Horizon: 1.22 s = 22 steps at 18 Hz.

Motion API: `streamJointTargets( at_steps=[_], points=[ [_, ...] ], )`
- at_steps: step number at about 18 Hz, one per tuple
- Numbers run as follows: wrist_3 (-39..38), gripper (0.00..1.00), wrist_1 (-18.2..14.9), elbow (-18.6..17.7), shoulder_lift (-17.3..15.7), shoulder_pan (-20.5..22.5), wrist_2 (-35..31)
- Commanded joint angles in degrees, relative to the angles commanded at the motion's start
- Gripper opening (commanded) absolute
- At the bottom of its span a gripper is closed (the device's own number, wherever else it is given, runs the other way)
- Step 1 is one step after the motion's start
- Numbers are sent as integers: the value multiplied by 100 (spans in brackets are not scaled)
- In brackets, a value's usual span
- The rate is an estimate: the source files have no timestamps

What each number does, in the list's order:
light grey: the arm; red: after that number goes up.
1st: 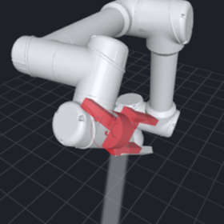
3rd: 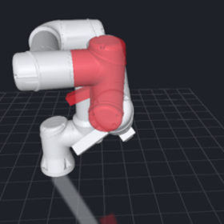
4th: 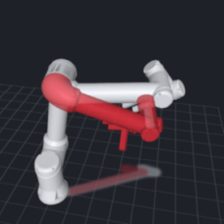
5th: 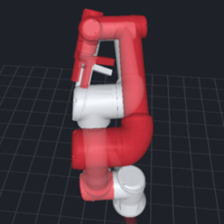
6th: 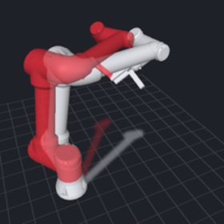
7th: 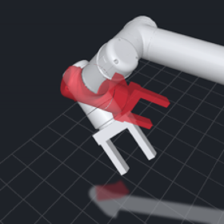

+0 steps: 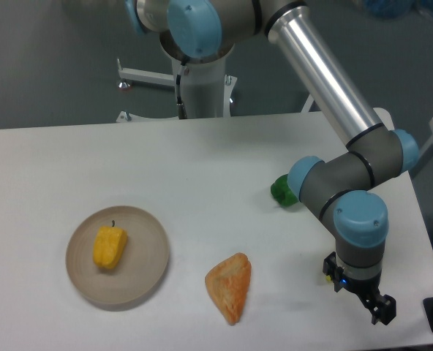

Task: Pick up the yellow pepper from the plate
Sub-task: 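Move the gripper over the yellow pepper on the beige plate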

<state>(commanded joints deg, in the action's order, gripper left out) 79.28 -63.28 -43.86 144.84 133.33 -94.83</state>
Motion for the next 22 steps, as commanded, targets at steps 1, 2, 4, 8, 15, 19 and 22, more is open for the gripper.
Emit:
streamJointTargets(
  at_steps=[1, 2, 4, 8, 15, 19, 22],
  points=[
    [-26, 100, 0, -44, -26, -17, 0],
    [-44, 100, 0, -62, -61, -26, -17],
    [-149, 100, -26, -131, -158, -70, -26],
    [-518, 100, -70, -780, -693, -184, 35],
    [-1896, 100, -684, -1889, -1836, -676, 44],
    [-3310, 100, -975, -2196, -2161, -1115, 368],
    [-4295, 100, -993, -2513, -2425, -1405, 711]
  ],
)
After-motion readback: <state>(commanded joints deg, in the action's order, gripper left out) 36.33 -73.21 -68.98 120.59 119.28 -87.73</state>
